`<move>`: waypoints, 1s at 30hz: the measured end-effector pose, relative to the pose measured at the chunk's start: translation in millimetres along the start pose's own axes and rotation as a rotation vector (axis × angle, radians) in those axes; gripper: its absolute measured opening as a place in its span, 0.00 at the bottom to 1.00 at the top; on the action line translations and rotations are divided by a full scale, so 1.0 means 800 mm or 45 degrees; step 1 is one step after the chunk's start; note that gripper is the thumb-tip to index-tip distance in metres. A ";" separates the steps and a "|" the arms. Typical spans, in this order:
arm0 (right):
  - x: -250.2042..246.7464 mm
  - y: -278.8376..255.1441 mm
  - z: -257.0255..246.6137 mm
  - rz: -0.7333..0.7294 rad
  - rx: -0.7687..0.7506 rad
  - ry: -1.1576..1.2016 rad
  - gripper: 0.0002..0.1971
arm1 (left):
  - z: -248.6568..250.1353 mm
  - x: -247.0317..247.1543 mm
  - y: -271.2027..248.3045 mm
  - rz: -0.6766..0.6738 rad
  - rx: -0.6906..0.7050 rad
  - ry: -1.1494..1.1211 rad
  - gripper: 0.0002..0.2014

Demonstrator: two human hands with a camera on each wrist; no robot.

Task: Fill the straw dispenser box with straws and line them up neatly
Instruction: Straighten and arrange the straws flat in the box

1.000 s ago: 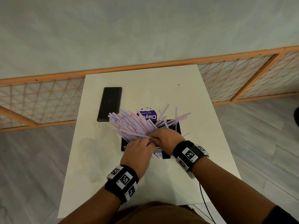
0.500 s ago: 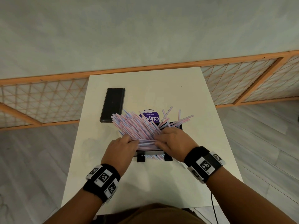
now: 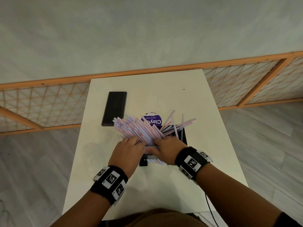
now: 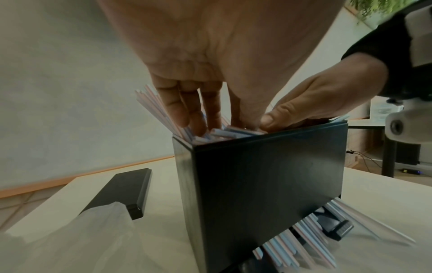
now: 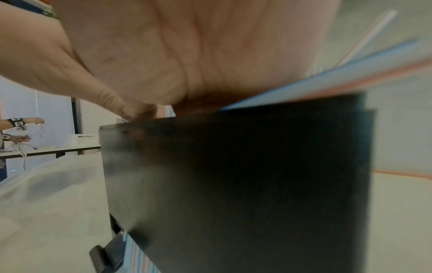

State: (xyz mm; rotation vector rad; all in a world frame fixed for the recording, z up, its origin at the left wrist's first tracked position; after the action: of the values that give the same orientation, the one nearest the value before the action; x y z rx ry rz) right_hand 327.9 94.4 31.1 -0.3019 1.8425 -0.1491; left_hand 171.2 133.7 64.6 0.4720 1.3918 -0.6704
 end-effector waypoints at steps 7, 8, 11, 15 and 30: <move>0.007 0.009 0.006 0.040 0.030 0.103 0.31 | -0.001 0.012 -0.003 -0.061 -0.016 0.048 0.12; 0.006 0.008 0.005 0.060 0.014 0.113 0.30 | -0.001 0.011 -0.003 -0.052 -0.030 0.028 0.12; 0.008 0.003 0.006 0.022 -0.002 0.154 0.27 | -0.001 0.017 -0.005 -0.057 -0.037 0.033 0.11; 0.008 0.003 0.005 -0.122 0.050 0.183 0.25 | -0.002 0.020 -0.006 -0.047 0.022 0.092 0.10; -0.030 -0.067 0.010 0.588 0.122 0.303 0.12 | 0.003 0.001 -0.010 0.061 -0.006 -0.094 0.04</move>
State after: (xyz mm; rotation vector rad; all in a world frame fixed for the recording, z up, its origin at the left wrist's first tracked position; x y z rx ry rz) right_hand 348.6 50.3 64.7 0.2207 2.0829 0.0498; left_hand 167.6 126.6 64.8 0.4711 1.3080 -0.6399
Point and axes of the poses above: each hand's wrist, its own y-axis towards the middle knuckle, its own x-axis out of the palm, z = x × y, the point moved 5 cm from there along y, towards the middle knuckle, and after that the axes turned 1 degree about -y, right-handed, at the moved point
